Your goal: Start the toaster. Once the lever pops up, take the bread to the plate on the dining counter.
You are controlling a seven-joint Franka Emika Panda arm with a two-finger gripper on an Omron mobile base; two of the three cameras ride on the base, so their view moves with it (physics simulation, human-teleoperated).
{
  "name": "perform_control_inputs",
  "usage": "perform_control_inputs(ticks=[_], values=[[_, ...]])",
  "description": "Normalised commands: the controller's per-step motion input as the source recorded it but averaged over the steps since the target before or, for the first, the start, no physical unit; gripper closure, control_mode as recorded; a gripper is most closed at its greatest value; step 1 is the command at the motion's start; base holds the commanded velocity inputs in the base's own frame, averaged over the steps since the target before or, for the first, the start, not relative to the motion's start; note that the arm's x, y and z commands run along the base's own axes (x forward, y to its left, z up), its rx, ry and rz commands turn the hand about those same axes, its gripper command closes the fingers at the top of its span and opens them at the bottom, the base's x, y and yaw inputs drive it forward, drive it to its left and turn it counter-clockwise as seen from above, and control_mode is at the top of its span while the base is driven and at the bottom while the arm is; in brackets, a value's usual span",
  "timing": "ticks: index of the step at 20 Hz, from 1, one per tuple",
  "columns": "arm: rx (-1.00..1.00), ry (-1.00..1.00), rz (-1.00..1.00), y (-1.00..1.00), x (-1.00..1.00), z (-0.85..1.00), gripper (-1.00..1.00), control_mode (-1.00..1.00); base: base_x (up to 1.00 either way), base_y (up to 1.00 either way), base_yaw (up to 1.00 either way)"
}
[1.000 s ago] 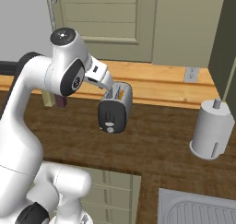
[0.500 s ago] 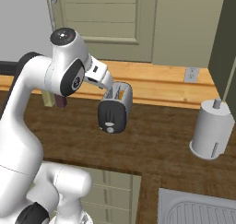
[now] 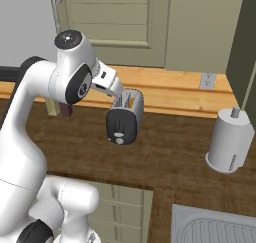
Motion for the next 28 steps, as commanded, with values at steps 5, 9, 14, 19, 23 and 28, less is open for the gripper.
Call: perform_control_inputs(ticks=[5,9,14,19,23,28], values=[[0.0,0.0,0.0,0.0,0.0,0.0,-1.0,-1.0,0.0,0.0,0.0],[0.0,0.0,0.0,0.0,0.0,0.0,-1.0,-1.0,0.0,0.0,0.0],[0.0,0.0,0.0,0.0,0.0,0.0,-1.0,-1.0,0.0,0.0,0.0],[0.0,0.0,0.0,0.0,0.0,0.0,-1.0,-1.0,0.0,0.0,0.0],[0.0,0.0,0.0,0.0,0.0,0.0,-1.0,-1.0,0.0,0.0,0.0],[0.0,0.0,0.0,0.0,0.0,0.0,-1.0,-1.0,0.0,0.0,0.0]])
